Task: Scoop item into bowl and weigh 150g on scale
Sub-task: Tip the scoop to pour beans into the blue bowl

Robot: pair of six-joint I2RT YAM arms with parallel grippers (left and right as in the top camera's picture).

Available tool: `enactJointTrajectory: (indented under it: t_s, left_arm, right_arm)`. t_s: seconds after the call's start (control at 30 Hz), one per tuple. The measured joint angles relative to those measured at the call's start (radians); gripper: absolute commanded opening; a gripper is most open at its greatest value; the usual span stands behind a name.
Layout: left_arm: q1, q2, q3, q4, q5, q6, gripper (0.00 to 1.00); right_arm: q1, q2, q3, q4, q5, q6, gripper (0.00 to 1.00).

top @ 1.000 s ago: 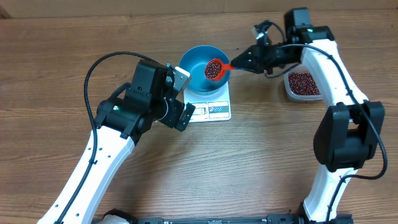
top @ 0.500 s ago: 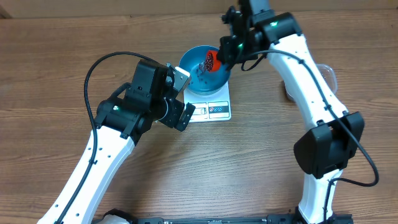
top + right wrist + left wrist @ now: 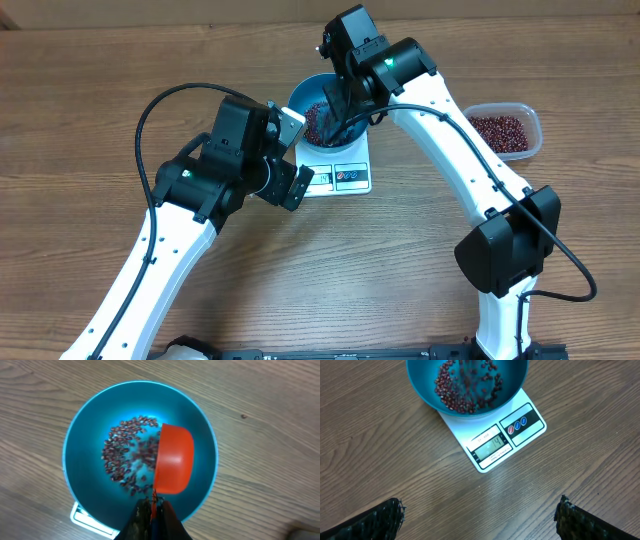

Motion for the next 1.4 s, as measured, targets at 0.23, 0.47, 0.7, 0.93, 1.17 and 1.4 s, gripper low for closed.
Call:
enactJointTrajectory:
  t_s: [0.23,0.47,0.7,0.93,1.17,1.4]
  left_arm:
    - [0.000,0.000,0.000,0.000,0.000,0.000,1.00]
    - [0.000,0.000,0.000,0.000,0.000,0.000,1.00]
    - [0.000,0.000,0.000,0.000,0.000,0.000,1.00]
    - [0.000,0.000,0.000,0.000,0.000,0.000,1.00]
    - [0.000,0.000,0.000,0.000,0.000,0.000,1.00]
    - [0.000,0.000,0.000,0.000,0.000,0.000,1.00]
  right_arm:
    - [-0.002,0.000,0.000,0.000,0.008,-0.007,0.04]
    - [-0.010,0.000,0.000,-0.001,-0.045,-0.007,0.04]
    - [-0.053,-0.016,0.000,-0.010,-0.073,-0.007,0.04]
    - [-0.027,-0.043,0.002,-0.034,-0.011,-0.008,0.04]
    - [0.020,-0.043,0.002,-0.035,0.028,-0.021,0.04]
    - [0.019,-0.043,0.002,-0.037,0.063,-0.034,0.04]
